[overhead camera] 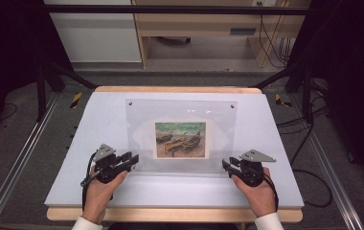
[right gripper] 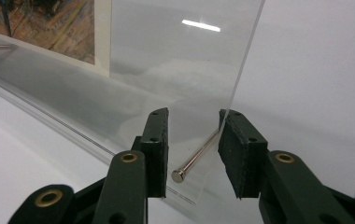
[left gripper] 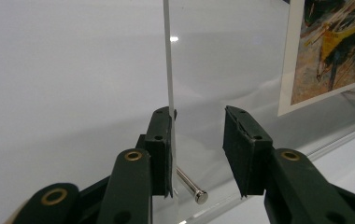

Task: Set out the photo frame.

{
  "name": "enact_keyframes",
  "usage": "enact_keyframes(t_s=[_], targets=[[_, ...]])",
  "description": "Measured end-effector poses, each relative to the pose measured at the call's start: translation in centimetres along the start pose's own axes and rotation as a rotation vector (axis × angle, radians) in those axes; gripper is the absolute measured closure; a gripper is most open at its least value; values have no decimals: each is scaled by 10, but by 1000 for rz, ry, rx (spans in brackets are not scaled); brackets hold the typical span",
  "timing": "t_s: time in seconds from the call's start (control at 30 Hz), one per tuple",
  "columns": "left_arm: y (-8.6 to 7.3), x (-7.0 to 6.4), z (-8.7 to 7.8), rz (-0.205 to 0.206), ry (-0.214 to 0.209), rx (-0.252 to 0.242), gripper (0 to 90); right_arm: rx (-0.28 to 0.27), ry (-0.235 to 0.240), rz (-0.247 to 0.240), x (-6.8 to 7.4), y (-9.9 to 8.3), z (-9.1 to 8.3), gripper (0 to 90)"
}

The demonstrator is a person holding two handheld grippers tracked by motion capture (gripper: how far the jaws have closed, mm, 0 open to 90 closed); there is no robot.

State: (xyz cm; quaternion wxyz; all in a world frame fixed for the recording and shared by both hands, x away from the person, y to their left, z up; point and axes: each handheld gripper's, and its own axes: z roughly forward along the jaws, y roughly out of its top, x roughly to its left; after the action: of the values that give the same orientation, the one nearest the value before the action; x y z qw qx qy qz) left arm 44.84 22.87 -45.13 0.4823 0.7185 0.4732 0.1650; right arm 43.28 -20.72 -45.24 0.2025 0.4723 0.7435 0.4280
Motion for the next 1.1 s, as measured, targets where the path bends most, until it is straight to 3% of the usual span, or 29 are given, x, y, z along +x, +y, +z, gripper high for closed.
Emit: enact_keyframes(t_s=[1.1], targets=[[-5,-2,-4,30,-15,25,626,19,11,-1,2,-6,-4,653]])
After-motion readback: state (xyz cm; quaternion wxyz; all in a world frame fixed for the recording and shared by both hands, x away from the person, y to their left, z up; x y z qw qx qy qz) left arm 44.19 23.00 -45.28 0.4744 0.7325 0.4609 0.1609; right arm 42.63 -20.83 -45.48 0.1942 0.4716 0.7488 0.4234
